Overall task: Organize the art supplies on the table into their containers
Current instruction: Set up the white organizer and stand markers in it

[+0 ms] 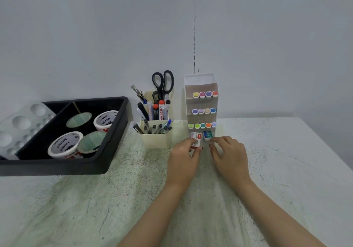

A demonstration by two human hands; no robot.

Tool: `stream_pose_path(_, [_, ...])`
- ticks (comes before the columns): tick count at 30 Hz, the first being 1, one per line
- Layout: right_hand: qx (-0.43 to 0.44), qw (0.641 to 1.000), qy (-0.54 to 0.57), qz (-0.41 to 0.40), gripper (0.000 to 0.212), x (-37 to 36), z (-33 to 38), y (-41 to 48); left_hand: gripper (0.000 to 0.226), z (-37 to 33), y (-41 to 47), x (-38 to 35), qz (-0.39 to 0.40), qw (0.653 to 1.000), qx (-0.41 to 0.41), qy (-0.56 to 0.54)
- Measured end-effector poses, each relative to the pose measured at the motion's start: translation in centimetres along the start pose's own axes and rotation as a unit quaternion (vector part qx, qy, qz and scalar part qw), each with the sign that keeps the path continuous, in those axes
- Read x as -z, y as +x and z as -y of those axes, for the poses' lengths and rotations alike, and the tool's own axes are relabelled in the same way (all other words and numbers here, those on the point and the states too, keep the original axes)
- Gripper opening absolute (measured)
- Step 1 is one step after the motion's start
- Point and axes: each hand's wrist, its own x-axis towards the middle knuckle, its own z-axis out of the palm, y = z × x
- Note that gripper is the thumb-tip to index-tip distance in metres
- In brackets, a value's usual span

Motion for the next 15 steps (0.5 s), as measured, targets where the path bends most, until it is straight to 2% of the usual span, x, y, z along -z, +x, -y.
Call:
stream_pose_path(4, [0.000, 1.000, -0.013, 0.000, 0.026, 0.0, -0.1, -0.5, 0.015, 0.5, 1.1, -1.2, 0.017, 0.999, -0.025, 0.045])
stream_pose_path(8, [0.009, 1.000, -0.001, 0.012, 0.028, 0.1, -0.1, -0.7, 0.026, 0.7, 1.1, -1.9, 0.017, 0.997, -0.026, 0.070])
stream_pose_path(15, [-0.003, 0.999, -0.013, 0.042, 0.032, -0.3, -0.3, -0.9, 0.028, 1.6, -0.2, -1.9, -0.041, 0.995, -0.052, 0.073])
